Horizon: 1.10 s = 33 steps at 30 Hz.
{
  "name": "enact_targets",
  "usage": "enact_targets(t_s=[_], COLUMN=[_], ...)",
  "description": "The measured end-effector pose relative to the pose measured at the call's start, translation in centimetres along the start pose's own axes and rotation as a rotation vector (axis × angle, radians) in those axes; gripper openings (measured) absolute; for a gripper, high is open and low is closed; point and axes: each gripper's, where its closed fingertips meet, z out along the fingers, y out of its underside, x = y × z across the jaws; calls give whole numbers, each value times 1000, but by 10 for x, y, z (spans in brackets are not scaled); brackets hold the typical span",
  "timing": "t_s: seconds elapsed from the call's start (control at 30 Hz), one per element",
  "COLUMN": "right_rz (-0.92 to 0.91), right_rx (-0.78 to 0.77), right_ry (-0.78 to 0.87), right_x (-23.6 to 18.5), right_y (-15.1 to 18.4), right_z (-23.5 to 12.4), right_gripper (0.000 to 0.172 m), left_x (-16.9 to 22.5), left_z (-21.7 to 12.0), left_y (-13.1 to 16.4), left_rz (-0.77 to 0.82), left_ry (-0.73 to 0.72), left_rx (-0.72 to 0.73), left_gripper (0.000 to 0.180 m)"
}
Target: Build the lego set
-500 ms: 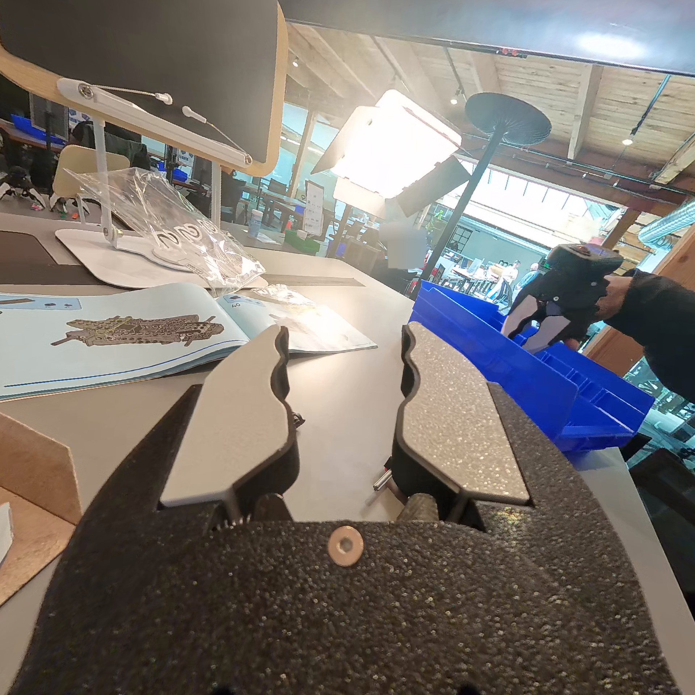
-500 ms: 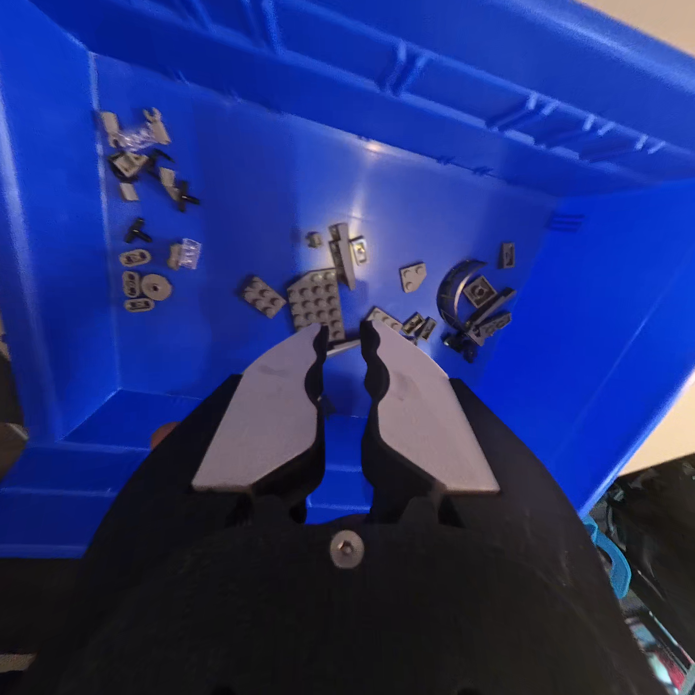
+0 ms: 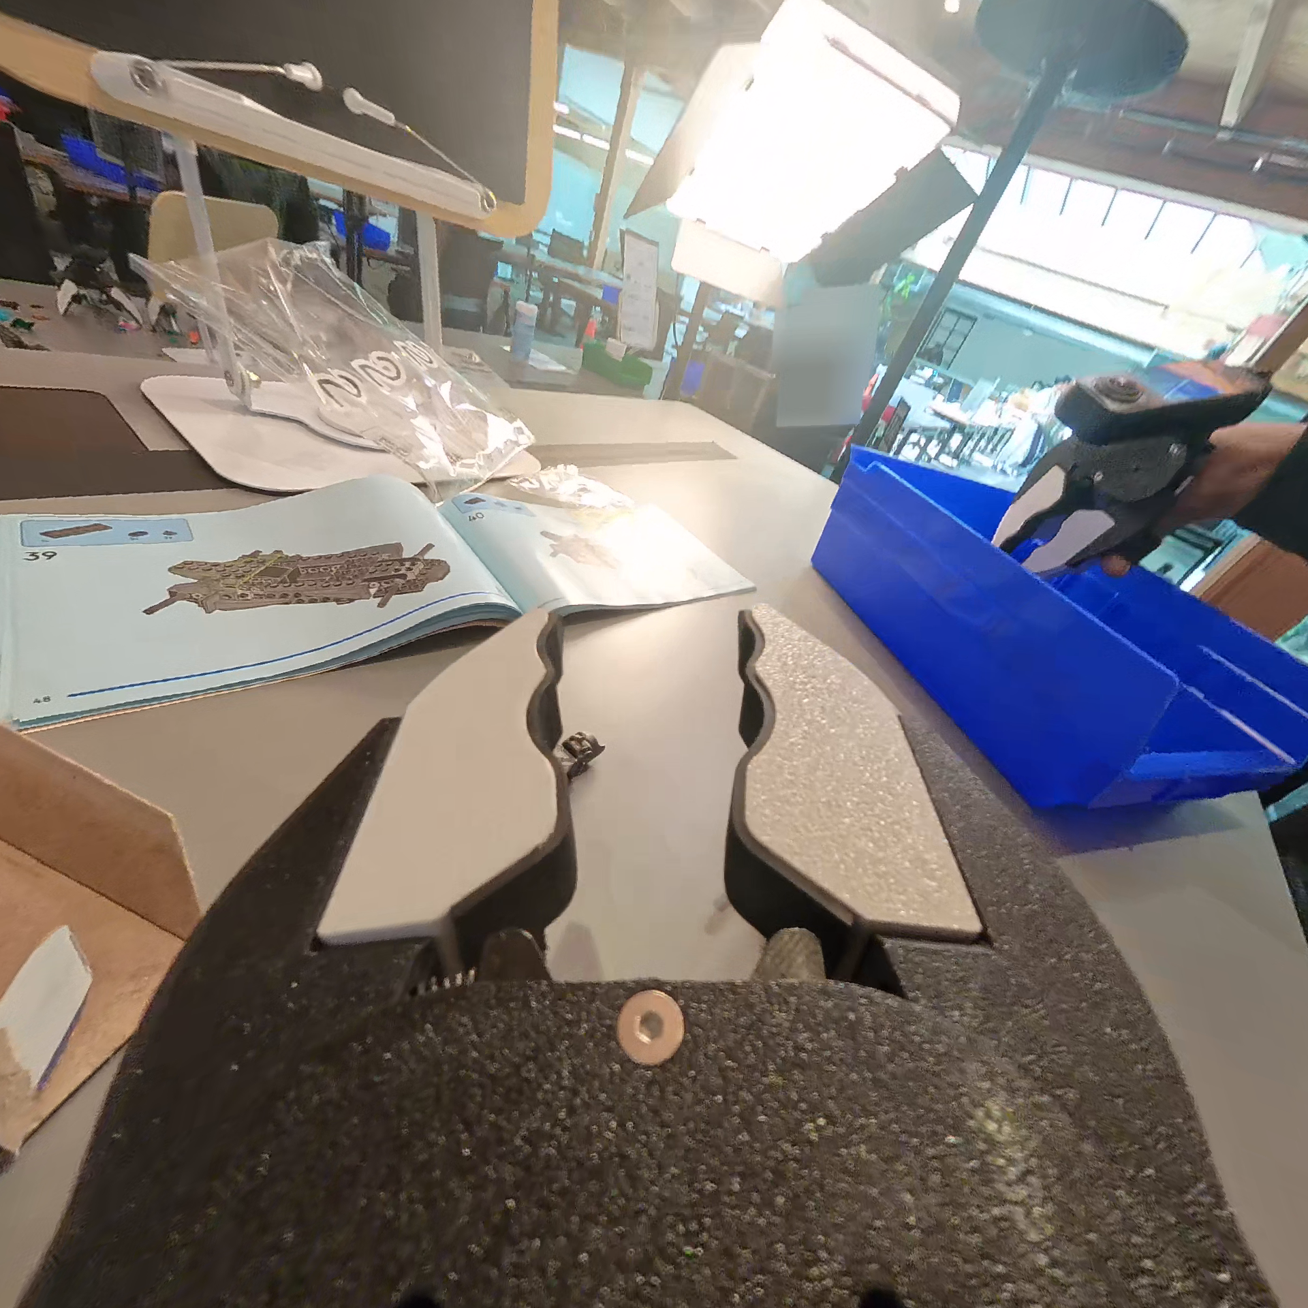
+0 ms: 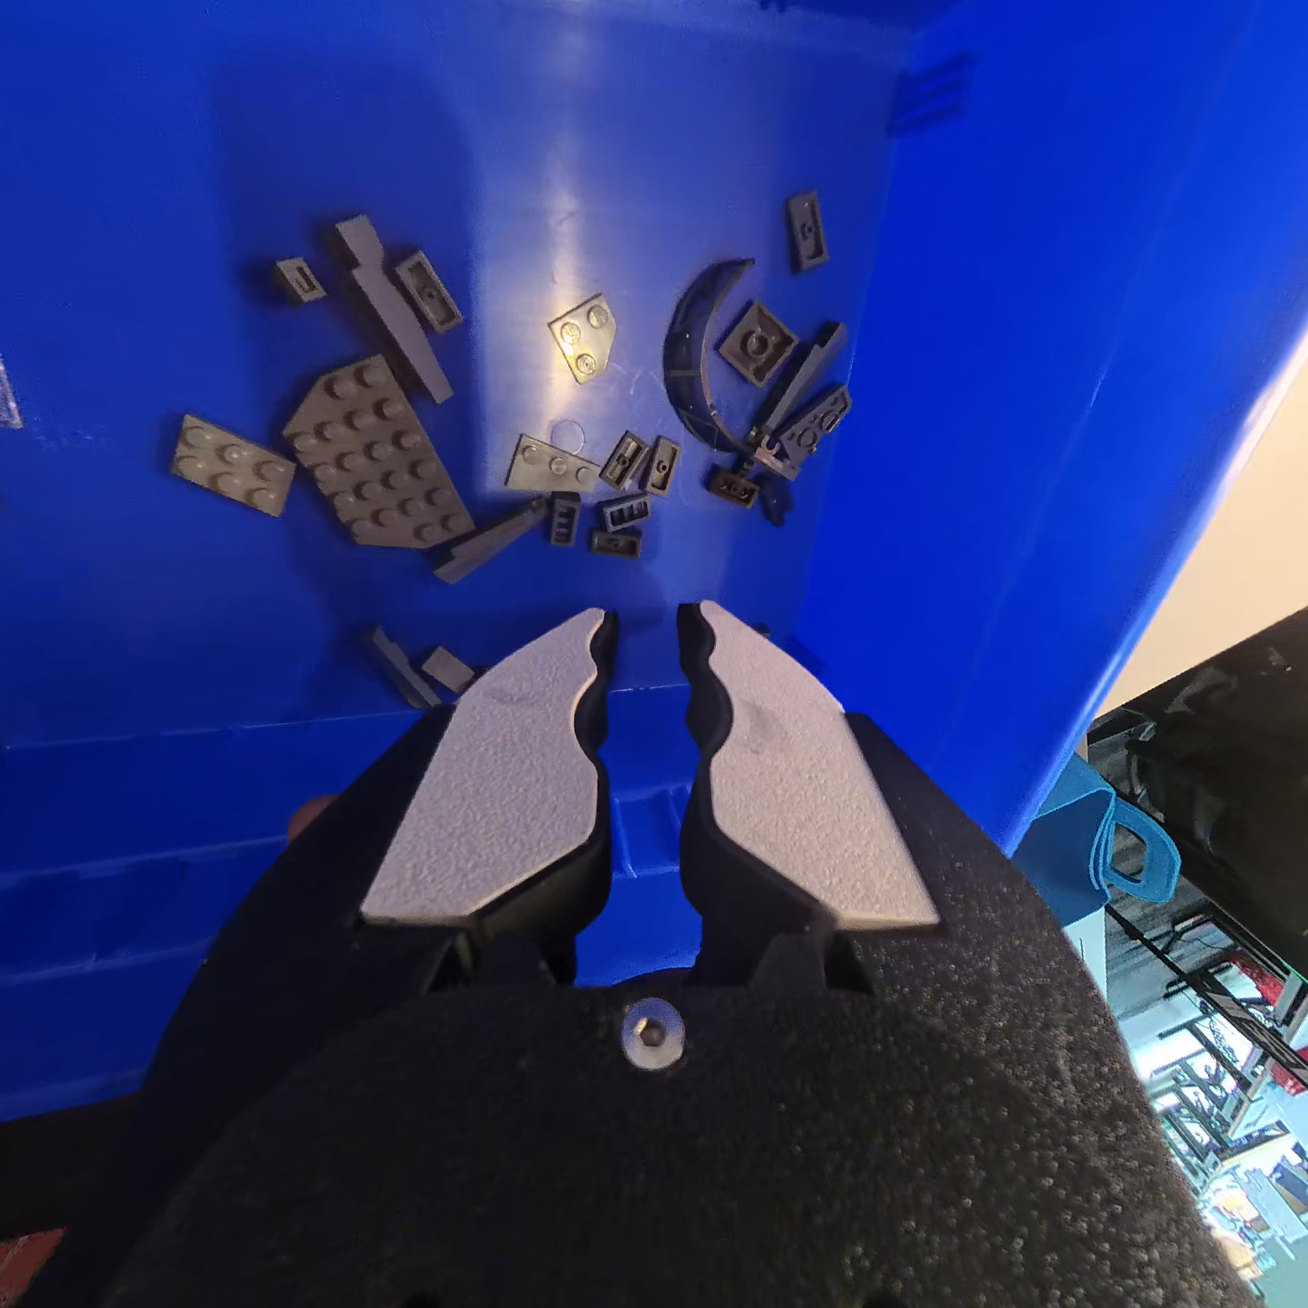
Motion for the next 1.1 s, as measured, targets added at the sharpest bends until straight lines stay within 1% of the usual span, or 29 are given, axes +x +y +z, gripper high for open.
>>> enact_targets(t_s=[0.07,0.17,0.27,0.47,0.63,0.7,0.77,0.93,1.1], right_rz=[-7,-33,-78,-122,-146,-144,-139,-133,-130], right_rx=[-6,-27,-71,-151,-197,-201,-202,-217,-195], right_ry=[-11,-33,-60,-117,-121,-122,-145,-148,-128], right_x=[-1,-1,-3,-6,-7,-7,-9,-10,-8], right_y=[0,-3,-5,-2,0,-1,0,1,1], right_z=[2,8,17,32,41,41,41,41,37], right_gripper=[17,17,17,21,23,23,18,17,17], left_x=[2,-1,-1,-7,-10,-9,-9,-9,-11], left_z=[3,6,8,4,4,4,5,5,4], left_y=[4,15,20,17,16,17,18,18,16], left_rz=[33,97,101,20,-14,-12,-8,-14,-32], left_ry=[-11,-63,-63,-50,-46,-45,-46,-43,-40], left_rx=[-44,-122,-146,-119,-116,-121,-125,-127,-115], left_gripper=[44,43,43,44,46,46,46,47,47])
